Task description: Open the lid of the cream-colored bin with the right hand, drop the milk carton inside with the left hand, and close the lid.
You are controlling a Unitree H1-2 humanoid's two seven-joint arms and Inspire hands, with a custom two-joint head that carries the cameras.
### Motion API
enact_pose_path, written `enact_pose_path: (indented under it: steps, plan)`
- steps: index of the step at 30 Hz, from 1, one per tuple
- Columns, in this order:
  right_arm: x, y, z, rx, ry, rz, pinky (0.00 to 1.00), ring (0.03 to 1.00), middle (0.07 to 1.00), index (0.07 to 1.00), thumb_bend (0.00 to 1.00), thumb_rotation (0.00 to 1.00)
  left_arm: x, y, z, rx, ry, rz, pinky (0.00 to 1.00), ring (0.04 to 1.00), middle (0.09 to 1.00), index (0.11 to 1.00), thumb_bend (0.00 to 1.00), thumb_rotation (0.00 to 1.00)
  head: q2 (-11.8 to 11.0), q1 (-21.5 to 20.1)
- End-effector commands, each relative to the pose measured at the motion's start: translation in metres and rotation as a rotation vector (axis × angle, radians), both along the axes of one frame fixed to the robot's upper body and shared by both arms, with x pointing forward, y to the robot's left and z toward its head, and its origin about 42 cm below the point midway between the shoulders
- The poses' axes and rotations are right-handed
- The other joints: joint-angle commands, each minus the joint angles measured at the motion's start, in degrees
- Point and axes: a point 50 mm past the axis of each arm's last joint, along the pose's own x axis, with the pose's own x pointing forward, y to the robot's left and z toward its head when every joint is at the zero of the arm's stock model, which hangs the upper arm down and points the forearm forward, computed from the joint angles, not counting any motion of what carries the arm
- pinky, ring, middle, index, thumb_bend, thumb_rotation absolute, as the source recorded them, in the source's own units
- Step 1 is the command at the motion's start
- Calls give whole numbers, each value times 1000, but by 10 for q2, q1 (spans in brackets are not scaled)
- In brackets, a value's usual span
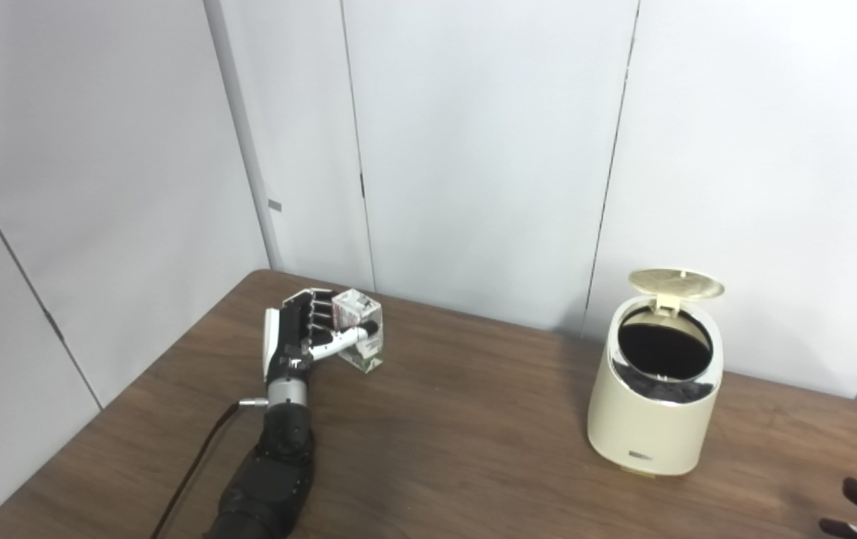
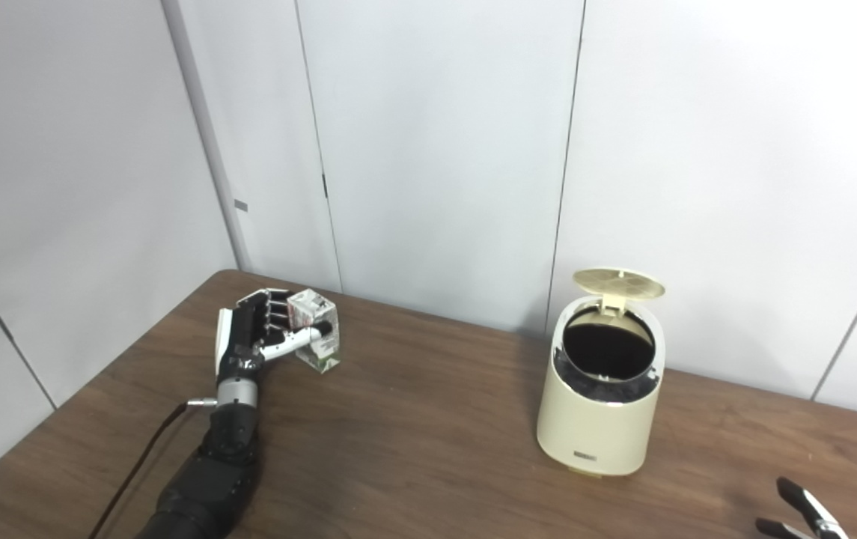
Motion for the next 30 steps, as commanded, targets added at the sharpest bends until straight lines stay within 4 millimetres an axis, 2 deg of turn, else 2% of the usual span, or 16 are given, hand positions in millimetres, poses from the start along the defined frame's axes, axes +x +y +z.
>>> enact_pose_path:
  steps: [1,5,10,17,22,27,30]
  plan:
    - [4,-5,16,-16,-67,5,627,777,918,905,810,393,5,-8,3,9,-34,5,322,386,448,522,522,0,0,0]
    - [4,-5,15,-15,-71,7,631,779,919,903,803,389,6,-12,4,17,-40,10,301,373,440,525,519,0,1,0]
    - [5,-3,15,-14,-64,3,634,779,914,910,805,397,6,-14,3,4,-44,-3,320,390,444,522,520,0,-2,-5]
    - [11,5,12,-1,-69,-2,622,767,895,898,804,383,4,-18,15,42,-87,-55,346,411,457,511,522,0,-6,-43]
    - [15,15,16,-16,-73,-4,646,786,910,911,768,288,2,-33,39,93,-173,-144,385,441,478,496,523,0,-9,-71]
    - [22,20,15,0,-98,9,693,789,904,931,785,184,1,-61,70,71,-296,-291,396,446,481,493,522,0,-13,-101]
    - [23,28,17,27,-102,7,697,784,907,933,763,119,0,-79,87,71,-356,-394,395,444,477,497,522,0,-15,-116]
